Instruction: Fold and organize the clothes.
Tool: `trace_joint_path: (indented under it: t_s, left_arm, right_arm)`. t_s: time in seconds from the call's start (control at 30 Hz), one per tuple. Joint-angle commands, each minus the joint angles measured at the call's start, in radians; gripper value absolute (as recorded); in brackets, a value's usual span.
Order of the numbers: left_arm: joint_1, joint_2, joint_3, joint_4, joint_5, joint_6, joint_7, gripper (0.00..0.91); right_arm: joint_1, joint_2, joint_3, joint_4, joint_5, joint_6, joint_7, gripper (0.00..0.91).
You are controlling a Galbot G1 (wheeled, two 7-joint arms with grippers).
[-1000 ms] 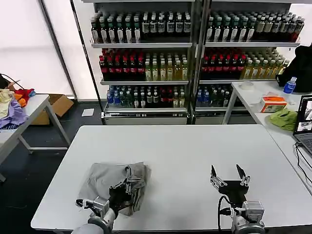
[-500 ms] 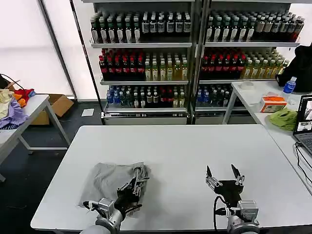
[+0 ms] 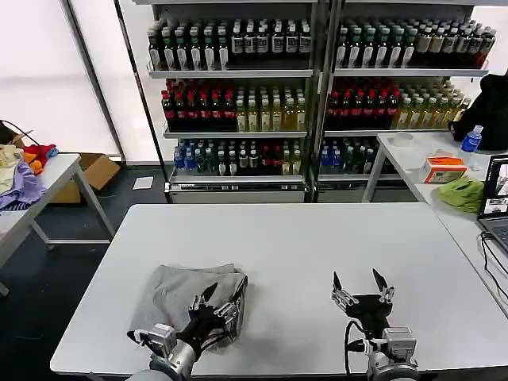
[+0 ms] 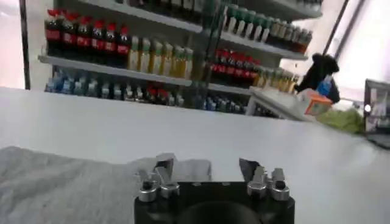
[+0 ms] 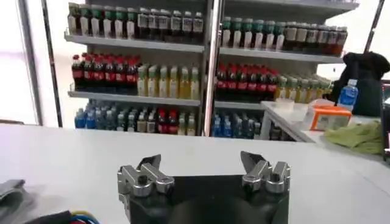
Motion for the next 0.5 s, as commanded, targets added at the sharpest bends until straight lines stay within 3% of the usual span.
trace_joint_path:
  t_s: [0.03,0.23,0.5]
  left_arm:
    - [-0.002,0.038,-0.131,-0.083,-0.098,0.008,-0.050,0.907]
    - [0.020,0.100,-0.255,0.006,0.084,-0.062,-0.036,0.907]
    - [0.011,0.091,-0.270,0.108,0.226,-0.106,-0.020,0.907]
  right_arm:
    - [0.007,-0.003,-0.019,0.000,-0.001,0.003,-0.001,0.907]
    - [0.022,-0.005,-0.043,-0.005,-0.007,0.000,-0.003,0.907]
    - [0.011,-0.004,-0.048,-0.004,-0.010,0.004,-0.004,0.907]
